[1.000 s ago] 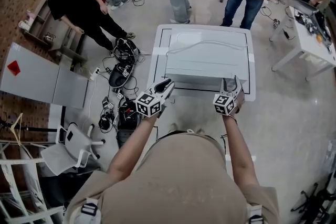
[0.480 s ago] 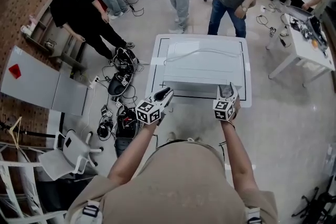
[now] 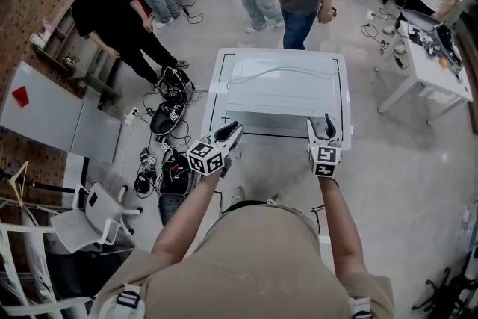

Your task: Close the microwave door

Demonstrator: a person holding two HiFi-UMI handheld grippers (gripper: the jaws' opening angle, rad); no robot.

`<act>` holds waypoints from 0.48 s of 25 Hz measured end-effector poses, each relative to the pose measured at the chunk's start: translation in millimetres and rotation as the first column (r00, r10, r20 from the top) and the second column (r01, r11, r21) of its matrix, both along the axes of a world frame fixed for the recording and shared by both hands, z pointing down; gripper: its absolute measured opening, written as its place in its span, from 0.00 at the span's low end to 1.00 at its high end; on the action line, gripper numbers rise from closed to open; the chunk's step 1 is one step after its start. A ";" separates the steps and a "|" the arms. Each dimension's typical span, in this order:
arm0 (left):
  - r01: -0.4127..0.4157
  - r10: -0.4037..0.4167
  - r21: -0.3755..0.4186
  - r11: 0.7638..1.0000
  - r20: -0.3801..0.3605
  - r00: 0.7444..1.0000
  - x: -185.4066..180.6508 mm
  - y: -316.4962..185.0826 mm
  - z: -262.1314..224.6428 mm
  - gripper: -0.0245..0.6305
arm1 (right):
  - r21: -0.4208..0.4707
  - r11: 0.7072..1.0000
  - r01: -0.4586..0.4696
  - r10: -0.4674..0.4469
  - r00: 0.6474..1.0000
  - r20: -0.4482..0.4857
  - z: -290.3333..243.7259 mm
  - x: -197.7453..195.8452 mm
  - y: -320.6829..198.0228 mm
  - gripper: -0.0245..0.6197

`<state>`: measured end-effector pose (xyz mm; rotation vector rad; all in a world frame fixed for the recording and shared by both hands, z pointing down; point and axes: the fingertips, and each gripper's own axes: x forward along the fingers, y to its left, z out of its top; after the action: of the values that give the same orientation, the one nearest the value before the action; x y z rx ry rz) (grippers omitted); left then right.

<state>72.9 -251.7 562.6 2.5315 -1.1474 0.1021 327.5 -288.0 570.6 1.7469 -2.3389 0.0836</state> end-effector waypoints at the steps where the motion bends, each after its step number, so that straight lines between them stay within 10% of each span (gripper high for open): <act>1: 0.003 -0.003 0.004 1.000 -0.006 1.000 1.7 2.3 -3.7 0.15 | 0.012 1.000 0.008 -0.008 1.000 0.012 -8.0 3.1 2.8 0.41; 12: 0.107 -0.101 0.108 0.988 -0.061 0.993 8.2 18.7 -49.2 0.15 | 0.101 0.993 0.067 -0.077 0.992 0.103 -70.6 37.0 39.6 0.41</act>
<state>81.1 -233.0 513.4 2.5467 -1.2936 -0.0598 364.5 -248.4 500.0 1.7404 -2.5197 0.0524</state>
